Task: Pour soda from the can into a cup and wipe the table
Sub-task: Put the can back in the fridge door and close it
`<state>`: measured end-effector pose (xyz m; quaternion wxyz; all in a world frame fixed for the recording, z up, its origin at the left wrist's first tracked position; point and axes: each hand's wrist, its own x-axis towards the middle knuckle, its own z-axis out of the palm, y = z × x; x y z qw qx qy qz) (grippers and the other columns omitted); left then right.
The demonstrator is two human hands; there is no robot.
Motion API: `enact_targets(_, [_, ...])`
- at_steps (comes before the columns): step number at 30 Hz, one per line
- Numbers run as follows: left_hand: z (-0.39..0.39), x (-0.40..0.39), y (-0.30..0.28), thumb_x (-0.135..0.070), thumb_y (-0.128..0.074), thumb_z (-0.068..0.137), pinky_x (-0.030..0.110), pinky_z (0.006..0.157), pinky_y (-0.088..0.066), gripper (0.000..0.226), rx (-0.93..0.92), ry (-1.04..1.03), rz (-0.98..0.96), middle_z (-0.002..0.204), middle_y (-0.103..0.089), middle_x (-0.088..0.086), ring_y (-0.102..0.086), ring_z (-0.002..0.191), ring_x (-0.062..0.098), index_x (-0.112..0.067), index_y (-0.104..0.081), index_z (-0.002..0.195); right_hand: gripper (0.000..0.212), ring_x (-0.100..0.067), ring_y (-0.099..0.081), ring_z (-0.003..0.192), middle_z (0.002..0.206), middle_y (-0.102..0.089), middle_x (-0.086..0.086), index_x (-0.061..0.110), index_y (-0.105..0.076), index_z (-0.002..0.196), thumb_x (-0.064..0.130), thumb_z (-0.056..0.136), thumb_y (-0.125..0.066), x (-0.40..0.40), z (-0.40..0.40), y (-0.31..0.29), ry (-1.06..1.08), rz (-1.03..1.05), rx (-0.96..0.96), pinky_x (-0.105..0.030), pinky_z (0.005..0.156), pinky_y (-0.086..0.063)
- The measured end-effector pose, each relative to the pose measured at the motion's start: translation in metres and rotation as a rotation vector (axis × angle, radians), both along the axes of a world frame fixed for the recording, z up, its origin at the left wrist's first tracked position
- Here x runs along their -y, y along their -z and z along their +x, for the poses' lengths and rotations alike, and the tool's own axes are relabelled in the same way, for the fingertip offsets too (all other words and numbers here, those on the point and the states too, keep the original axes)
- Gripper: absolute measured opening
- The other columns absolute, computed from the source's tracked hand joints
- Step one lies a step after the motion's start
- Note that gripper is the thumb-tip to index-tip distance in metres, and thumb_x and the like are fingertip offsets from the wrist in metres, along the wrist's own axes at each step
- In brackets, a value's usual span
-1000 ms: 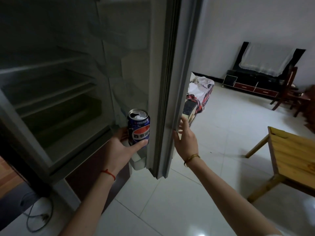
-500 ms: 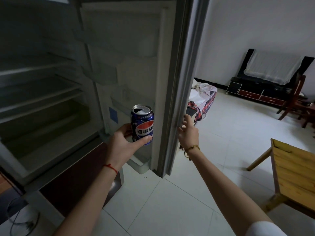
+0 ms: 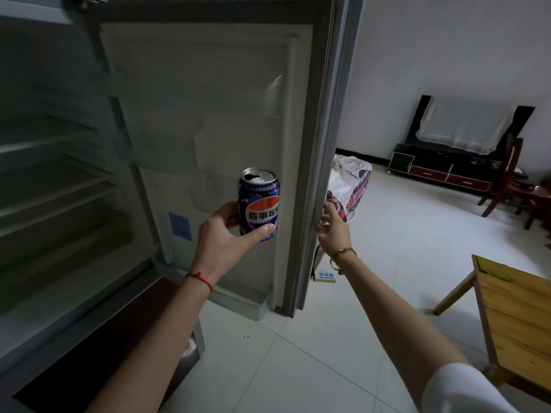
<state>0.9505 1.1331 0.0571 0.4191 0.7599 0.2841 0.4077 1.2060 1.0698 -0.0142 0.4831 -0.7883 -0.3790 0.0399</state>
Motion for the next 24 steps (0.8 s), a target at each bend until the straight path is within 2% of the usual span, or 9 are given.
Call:
enact_targets(3, [0.021, -0.015, -0.009, -0.037, -0.086, 0.066, 0.012, 0.078, -0.052, 0.051, 0.009, 0.015, 0.030, 0.102, -0.070, -0.012, -0.066, 0.092, -0.002, -0.023, -0.063, 0.109, 0.053, -0.023, -0.066, 0.098, 0.109, -0.066, -0.004, 0.028, -0.046, 0.128, -0.005, 0.087, -0.053, -0.013, 0.022, 0.003, 0.006, 0.008, -0.019, -0.042, 0.087, -0.057])
enact_targets(6, [0.042, -0.032, -0.018, -0.037, -0.087, 0.064, 0.019, 0.081, -0.054, 0.060, 0.030, 0.023, 0.058, 0.104, -0.070, -0.011, -0.067, 0.093, 0.001, -0.020, -0.061, 0.116, 0.050, -0.018, -0.064, 0.089, 0.100, -0.064, 0.001, 0.024, -0.048, 0.126, -0.006, 0.087, -0.052, -0.023, 0.040, 0.001, -0.009, 0.016, -0.031, -0.035, 0.085, -0.057])
enact_targets(11, [0.075, -0.064, -0.033, -0.034, -0.089, 0.063, 0.022, 0.082, -0.055, 0.057, 0.026, 0.029, 0.081, 0.102, -0.069, -0.013, -0.068, 0.091, 0.001, -0.023, -0.059, 0.111, 0.048, -0.009, -0.061, 0.084, 0.095, -0.062, 0.006, 0.022, -0.051, 0.125, -0.007, 0.087, -0.052, -0.040, 0.072, 0.000, -0.033, 0.030, -0.016, -0.026, 0.080, -0.054])
enact_targets(16, [0.103, -0.105, -0.037, -0.052, -0.085, 0.049, 0.029, 0.090, -0.055, 0.074, -0.016, 0.033, 0.046, 0.105, -0.072, -0.009, -0.069, 0.096, 0.005, -0.022, -0.061, 0.113, 0.042, -0.006, -0.061, 0.082, 0.093, -0.064, 0.008, 0.022, -0.052, 0.119, -0.004, 0.087, -0.054, -0.059, 0.100, 0.000, -0.054, 0.031, 0.001, -0.027, 0.081, -0.055])
enact_targets(20, [0.125, -0.124, -0.039, -0.031, -0.091, 0.062, 0.024, 0.088, -0.051, 0.059, -0.098, 0.028, 0.056, 0.105, -0.070, -0.006, -0.066, 0.096, 0.007, -0.020, -0.061, 0.112, 0.043, -0.007, -0.064, 0.087, 0.095, -0.065, 0.011, 0.029, -0.051, 0.118, 0.000, 0.086, -0.056, -0.073, 0.122, 0.003, -0.065, 0.019, 0.021, -0.032, 0.083, -0.057])
enact_targets(24, [0.143, -0.140, -0.036, -0.033, -0.090, 0.063, 0.025, 0.086, -0.051, 0.057, -0.198, 0.061, 0.053, 0.104, -0.070, -0.007, -0.065, 0.093, 0.005, -0.022, -0.061, 0.111, 0.047, -0.006, -0.064, 0.088, 0.095, -0.065, 0.012, 0.034, -0.051, 0.116, -0.002, 0.085, -0.054, -0.083, 0.136, 0.003, -0.081, 0.023, 0.018, -0.035, 0.084, -0.057])
